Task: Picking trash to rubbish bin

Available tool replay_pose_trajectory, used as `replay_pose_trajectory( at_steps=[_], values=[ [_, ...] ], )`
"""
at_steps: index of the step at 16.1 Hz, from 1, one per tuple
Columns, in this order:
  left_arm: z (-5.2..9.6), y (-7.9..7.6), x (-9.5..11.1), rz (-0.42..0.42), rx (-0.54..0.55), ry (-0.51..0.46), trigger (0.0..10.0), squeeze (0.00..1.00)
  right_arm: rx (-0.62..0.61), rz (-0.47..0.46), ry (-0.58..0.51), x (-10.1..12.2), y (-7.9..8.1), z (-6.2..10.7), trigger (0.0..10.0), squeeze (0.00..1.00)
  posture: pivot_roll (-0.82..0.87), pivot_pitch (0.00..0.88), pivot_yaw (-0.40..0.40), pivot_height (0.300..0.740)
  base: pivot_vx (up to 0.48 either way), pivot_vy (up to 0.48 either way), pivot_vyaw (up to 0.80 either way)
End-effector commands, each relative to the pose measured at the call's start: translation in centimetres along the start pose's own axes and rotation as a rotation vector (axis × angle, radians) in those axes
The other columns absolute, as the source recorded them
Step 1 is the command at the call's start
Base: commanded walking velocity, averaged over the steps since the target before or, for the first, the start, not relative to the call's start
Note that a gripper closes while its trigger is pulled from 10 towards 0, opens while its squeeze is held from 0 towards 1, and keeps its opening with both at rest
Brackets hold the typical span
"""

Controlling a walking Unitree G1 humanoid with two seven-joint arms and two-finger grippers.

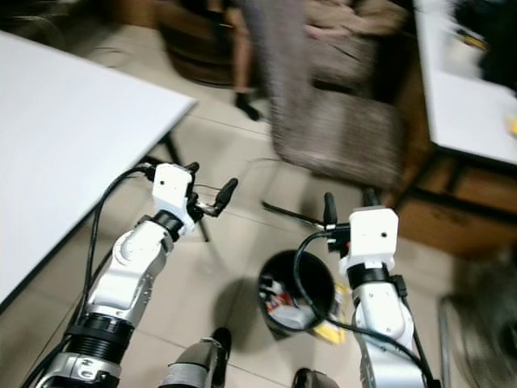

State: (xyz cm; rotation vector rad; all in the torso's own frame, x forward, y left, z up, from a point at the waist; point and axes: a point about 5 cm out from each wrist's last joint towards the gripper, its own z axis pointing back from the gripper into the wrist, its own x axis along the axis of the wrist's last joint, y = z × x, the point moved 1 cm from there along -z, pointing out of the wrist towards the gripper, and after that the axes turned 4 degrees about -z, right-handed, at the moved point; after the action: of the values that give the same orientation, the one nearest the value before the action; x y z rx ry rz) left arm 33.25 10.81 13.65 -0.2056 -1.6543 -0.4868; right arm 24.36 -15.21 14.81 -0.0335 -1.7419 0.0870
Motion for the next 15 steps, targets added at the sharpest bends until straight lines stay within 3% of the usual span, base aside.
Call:
replay_pose_trajectory(
  at_steps=[1,5,9,15],
  values=[
    [-0.2,0.1,0.4,-0.025,0.021,-0.013,10.0,0.0,-0.018,0.009,0.0,0.5,-0.2,0.3,10.0,0.0,0.1,0.106,-0.011,0.74,0.0,0.0,0.8],
    [-0.5,1.0,-0.1,-0.029,0.088,0.023,10.0,0.0,-0.027,0.028,-0.017,1.6,-0.5,0.6,10.0,0.0,0.08,0.104,-0.006,0.74,0.0,0.0,0.8],
    [-1.2,0.6,0.3,-0.005,0.084,0.013,10.0,0.0,-0.044,0.052,-0.016,2.1,-1.1,1.3,10.0,0.0,0.07,0.093,-0.003,0.74,0.0,0.0,0.8],
    [-1.4,0.2,0.0,0.004,0.057,0.031,10.0,0.0,-0.058,0.028,-0.02,2.7,-0.6,1.4,10.0,0.0,0.06,0.099,0.016,0.74,0.0,0.0,0.8]
  ],
)
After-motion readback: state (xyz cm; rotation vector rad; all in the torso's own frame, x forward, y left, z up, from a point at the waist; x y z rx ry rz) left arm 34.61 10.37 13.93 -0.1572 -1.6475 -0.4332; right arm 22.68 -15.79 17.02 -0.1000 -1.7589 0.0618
